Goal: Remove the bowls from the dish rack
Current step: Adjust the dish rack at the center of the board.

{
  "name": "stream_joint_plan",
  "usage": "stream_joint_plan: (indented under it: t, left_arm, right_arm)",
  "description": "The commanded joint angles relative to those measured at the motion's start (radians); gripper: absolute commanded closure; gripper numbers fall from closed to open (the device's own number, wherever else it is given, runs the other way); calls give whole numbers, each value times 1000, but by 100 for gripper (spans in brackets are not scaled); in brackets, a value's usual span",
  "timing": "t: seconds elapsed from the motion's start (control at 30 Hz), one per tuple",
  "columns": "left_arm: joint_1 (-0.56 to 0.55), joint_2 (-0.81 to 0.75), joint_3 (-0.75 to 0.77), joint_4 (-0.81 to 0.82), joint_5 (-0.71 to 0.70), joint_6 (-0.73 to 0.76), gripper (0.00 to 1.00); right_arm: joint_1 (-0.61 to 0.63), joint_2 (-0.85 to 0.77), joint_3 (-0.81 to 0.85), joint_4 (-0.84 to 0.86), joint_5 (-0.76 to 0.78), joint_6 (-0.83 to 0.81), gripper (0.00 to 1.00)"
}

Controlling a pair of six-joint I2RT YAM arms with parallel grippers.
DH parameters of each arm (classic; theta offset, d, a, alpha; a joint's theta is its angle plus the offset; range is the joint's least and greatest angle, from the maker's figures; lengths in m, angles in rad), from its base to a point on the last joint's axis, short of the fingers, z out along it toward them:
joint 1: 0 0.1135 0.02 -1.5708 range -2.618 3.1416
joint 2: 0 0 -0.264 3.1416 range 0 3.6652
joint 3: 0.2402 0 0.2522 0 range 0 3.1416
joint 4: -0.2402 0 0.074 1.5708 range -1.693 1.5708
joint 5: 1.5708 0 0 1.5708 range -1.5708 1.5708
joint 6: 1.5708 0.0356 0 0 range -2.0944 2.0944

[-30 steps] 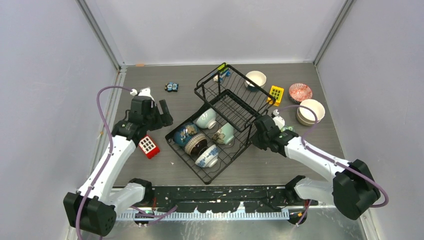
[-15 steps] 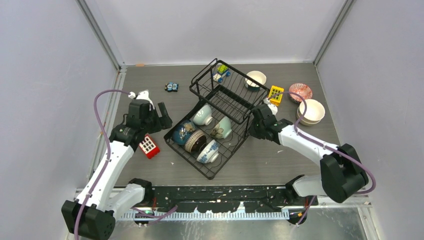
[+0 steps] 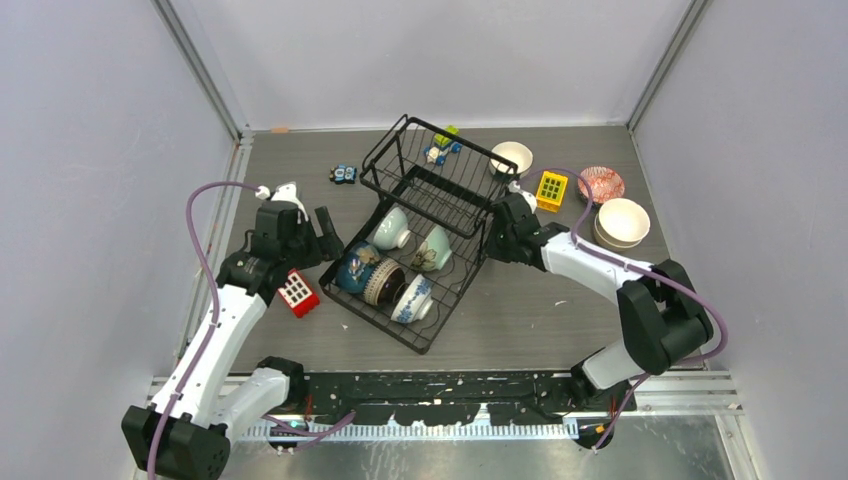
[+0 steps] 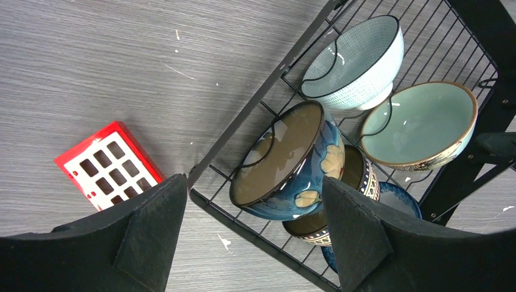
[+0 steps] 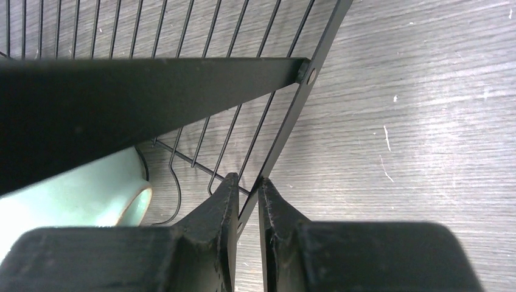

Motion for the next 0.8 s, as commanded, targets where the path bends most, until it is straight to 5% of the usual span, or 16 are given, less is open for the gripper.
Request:
stream_joint_plan:
  t: [0.0,0.2,0.3,0.57,0.77]
  left_arm:
    - [7,-14,0,-1,-4,2,18]
    - [7,-9,8,1,-4,4,18]
    - [7,-8,14,-2,-5,6,18]
    - [7,-19,15,-9,-6,4,18]
    - [7,-50,1,-9,-7,-3,18]
  right_arm:
    - [23,6,40,-19,21,-154,89]
    - [22,-117,-36,-69,78,-107,47]
    - [24,-177,-57,-100,98,-94,37]
    - [41,-418,-173,-173,67,16,30]
    - [227,-600,-344,-60,88,191,30]
